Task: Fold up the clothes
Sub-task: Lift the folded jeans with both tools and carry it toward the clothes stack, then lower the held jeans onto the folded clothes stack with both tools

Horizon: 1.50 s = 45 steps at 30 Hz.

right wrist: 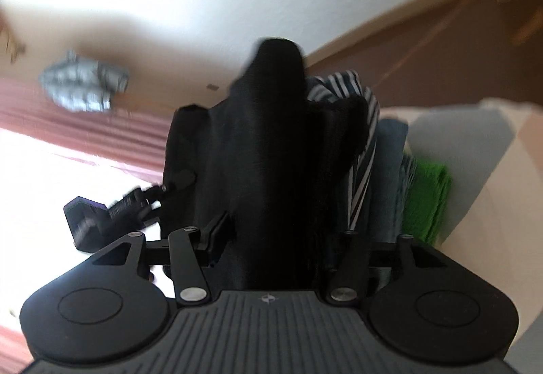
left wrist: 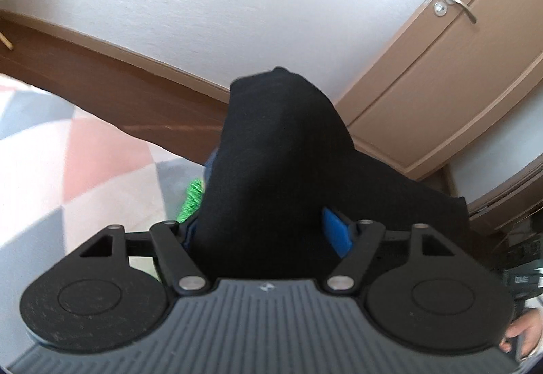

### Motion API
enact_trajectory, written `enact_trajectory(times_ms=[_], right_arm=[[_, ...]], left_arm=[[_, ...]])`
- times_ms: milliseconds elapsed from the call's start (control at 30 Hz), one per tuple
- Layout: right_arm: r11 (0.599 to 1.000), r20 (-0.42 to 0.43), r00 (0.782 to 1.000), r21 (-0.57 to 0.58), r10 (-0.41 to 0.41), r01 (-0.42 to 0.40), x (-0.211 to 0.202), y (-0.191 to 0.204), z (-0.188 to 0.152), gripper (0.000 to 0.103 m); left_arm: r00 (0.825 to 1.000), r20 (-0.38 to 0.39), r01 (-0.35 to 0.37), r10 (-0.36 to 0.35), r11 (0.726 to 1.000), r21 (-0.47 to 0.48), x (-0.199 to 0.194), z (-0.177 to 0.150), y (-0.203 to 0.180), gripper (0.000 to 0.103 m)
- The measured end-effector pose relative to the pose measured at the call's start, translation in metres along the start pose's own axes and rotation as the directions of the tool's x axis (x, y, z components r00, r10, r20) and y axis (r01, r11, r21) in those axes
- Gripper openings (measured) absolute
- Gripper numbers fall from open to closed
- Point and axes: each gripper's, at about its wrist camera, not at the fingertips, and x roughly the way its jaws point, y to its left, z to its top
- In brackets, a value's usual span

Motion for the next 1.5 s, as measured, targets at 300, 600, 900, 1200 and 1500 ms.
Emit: enact_trajectory(times_ms=[300,600,900,1200,1500], right_arm=[[0.844,0.303,0.952,-0.502,-0.035,0.191,-0.065,0.063,-0.01,0.071],[0.455,0.138,0.984,-0.888,0.115,0.071,-0.013,0.042,-0.056,0.096],[0.449,0.131,0.982,-0.892,0.136,0.057,0.014,-0.012,-0.078,0.097],[0.569,0.244,0.962,-0.811,0.119,0.135,-0.028,0.038,-0.05,0.064],[0.673,0.271,0.963,-0.713,0.007,0.196,-0.001,0.007,-0.039,0.037]], left_arm=[[0.966,0.195,-0.189,0.169,0.978,0.09,-0.07,-0.019,-0.036,0.045],[0.948,0.238,-0.266,0.212,0.939,0.22,-0.051,-0.072,-0.076,0.045],[0.934,0.253,-0.308,0.253,0.928,0.208,-0.021,-0.094,-0.067,0.04],[0.931,0.288,-0.288,0.223,0.935,0.205,-0.035,-0.032,-0.11,0.037],[0.93,0.212,-0.327,0.299,0.938,0.111,0.04,0.026,-0.104,0.01]])
